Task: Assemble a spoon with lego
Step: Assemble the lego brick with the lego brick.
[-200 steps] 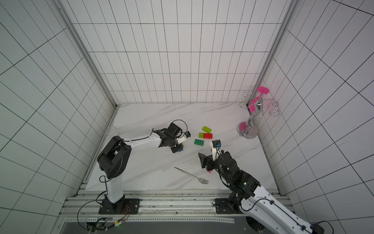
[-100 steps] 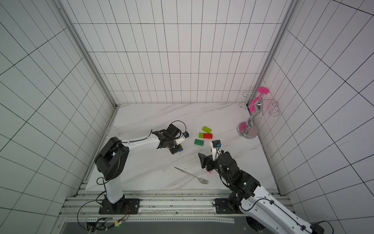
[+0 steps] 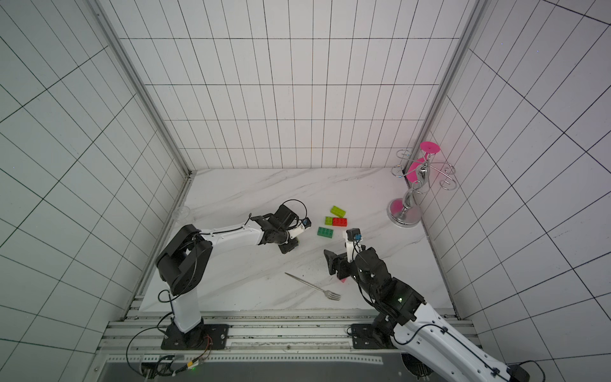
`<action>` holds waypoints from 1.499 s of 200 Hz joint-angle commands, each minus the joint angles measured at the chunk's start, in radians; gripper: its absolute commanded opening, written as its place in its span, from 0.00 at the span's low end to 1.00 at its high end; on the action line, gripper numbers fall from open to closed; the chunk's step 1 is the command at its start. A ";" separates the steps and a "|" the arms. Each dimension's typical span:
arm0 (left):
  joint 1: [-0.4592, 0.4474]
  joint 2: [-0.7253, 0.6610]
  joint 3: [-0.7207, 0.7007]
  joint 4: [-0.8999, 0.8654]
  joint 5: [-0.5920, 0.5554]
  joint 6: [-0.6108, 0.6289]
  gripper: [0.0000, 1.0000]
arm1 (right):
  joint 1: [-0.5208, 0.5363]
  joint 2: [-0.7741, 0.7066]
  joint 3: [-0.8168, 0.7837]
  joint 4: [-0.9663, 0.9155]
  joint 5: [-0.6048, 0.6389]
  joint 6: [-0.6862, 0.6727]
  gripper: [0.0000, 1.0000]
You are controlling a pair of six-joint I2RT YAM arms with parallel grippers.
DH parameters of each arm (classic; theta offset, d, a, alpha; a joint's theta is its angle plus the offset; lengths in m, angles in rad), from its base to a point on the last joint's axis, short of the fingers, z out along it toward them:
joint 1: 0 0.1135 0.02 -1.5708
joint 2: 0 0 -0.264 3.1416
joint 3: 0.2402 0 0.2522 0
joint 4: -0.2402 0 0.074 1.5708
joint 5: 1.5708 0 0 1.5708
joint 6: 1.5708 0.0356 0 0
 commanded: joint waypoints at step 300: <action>-0.058 0.227 0.119 -0.226 -0.038 -0.134 0.25 | -0.003 -0.043 -0.022 -0.005 0.046 0.018 0.84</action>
